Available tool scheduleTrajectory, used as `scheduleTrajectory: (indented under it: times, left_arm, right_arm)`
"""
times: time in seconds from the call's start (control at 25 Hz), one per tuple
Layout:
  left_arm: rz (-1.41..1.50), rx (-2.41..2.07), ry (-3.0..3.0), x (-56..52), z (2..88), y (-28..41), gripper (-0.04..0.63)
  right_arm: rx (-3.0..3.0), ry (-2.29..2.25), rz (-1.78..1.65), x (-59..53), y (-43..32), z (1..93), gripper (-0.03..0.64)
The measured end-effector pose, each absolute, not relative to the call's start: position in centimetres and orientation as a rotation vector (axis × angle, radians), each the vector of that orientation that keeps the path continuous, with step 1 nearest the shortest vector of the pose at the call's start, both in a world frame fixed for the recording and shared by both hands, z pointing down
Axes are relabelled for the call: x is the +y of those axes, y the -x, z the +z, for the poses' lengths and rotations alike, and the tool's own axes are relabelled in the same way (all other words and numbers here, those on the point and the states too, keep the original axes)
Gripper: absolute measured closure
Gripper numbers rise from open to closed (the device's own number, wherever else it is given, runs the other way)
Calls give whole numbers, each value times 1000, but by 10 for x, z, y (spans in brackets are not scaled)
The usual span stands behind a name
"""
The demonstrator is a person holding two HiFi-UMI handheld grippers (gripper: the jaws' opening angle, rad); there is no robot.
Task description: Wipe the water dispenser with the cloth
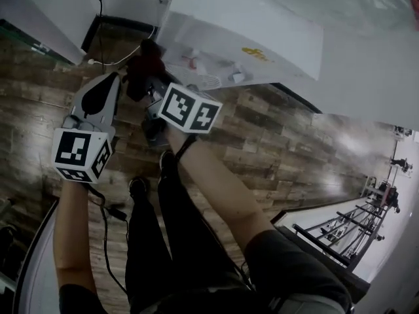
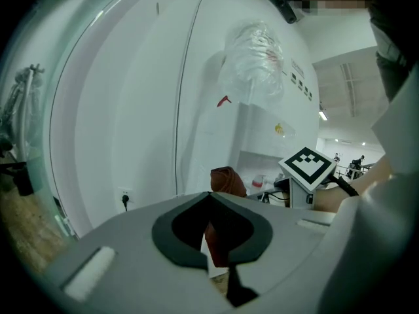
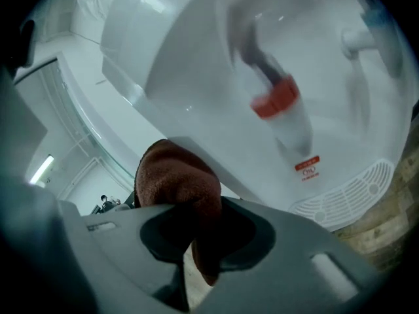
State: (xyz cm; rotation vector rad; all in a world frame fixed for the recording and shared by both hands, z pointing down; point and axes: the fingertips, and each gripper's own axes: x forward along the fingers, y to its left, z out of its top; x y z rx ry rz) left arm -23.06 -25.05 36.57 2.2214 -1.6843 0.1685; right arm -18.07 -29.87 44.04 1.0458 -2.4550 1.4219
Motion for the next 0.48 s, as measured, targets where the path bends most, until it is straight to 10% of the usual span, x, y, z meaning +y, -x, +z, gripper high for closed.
scheduleTrajectory:
  times: [0.48]
  left_arm:
    - [33, -1689, -2294, -255, 261, 215, 577]
  right_arm:
    - [-2637, -1095, 1267, -310, 164, 293, 552]
